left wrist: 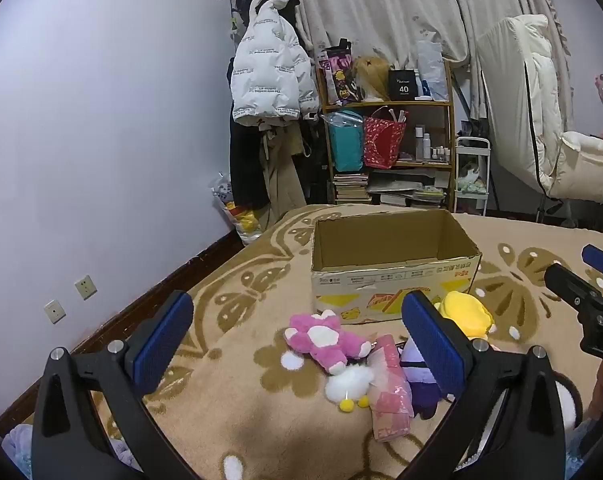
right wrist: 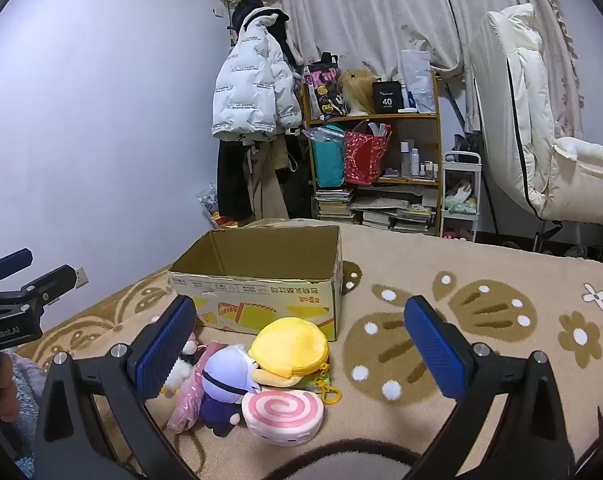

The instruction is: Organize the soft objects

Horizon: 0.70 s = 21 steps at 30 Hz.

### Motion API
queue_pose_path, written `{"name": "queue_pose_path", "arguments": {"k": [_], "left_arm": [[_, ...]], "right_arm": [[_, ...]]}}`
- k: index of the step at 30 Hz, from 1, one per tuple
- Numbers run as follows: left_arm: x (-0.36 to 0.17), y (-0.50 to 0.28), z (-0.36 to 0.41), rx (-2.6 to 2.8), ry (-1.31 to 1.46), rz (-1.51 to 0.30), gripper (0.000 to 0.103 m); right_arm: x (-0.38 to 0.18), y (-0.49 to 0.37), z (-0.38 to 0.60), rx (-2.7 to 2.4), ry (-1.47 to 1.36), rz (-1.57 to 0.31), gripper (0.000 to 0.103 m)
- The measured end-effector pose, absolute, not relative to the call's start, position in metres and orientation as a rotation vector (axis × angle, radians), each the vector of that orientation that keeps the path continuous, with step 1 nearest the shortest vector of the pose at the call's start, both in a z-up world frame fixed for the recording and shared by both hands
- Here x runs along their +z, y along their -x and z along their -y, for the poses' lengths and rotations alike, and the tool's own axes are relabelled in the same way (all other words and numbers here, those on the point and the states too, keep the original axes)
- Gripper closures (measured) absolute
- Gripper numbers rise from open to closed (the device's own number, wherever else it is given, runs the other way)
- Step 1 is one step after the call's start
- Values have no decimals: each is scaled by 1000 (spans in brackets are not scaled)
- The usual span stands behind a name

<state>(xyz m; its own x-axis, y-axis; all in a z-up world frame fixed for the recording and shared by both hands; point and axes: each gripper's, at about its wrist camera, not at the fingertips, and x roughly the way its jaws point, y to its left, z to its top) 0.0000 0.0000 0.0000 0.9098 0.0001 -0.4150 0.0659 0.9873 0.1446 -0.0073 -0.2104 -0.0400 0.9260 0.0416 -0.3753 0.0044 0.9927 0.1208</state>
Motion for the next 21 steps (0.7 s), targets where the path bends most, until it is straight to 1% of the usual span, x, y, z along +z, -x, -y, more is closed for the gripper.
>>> {"name": "queue_pose_path", "arguments": {"k": [21], "left_arm": [[-1, -2, -1, -23, -155, -416, 0]], "right_arm": [[-40, 8, 212, 18, -123, -382, 0]]}}
